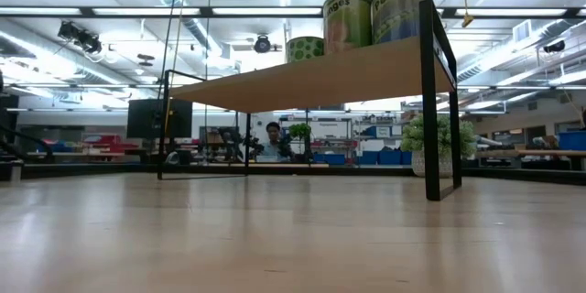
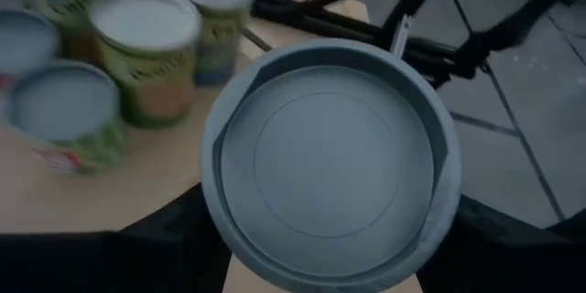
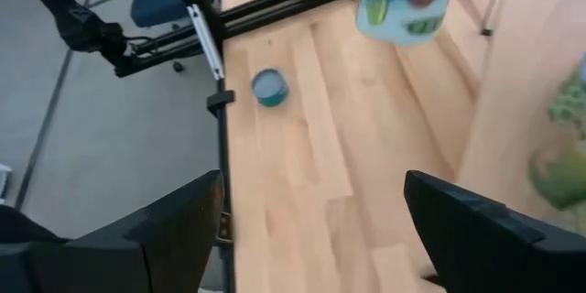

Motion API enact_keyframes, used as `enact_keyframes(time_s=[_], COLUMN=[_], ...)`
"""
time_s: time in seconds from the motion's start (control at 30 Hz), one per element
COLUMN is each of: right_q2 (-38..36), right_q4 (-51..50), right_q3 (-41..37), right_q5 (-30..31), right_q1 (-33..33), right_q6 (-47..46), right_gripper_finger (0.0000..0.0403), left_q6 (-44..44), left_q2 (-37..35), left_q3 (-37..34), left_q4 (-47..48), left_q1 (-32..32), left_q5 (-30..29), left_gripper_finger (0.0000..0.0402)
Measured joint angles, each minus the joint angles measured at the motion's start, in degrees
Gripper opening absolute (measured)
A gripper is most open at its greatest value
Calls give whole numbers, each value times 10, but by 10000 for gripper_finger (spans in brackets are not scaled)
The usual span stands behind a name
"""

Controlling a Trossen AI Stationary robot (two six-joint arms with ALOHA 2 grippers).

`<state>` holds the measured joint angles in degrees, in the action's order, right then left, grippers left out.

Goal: Pick and place cans onto a shelf
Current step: Put the canned mixed vegetable on the shelf

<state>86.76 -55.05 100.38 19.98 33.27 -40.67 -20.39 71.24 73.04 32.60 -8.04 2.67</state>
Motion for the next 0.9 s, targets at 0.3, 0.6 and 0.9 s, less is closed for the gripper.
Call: enact_keyframes(time_s=[0.3,0.6,0.9], right_q2=[-25,-56,-61], right_q4=[-64,-85,-81], right_q3=[0,0,-9], right_q5=[23,30,23], right_q1=[-9,-26,-43], right_q6=[5,15,29], right_gripper_finger=[347,347,347], left_q6=[80,152,236], left_q2=[10,67,136], left_q3=[31,31,41], left_q4=[20,9,-35], left_q1=[140,270,342], left_q5=[43,90,130], left_gripper_finger=[260,260,260])
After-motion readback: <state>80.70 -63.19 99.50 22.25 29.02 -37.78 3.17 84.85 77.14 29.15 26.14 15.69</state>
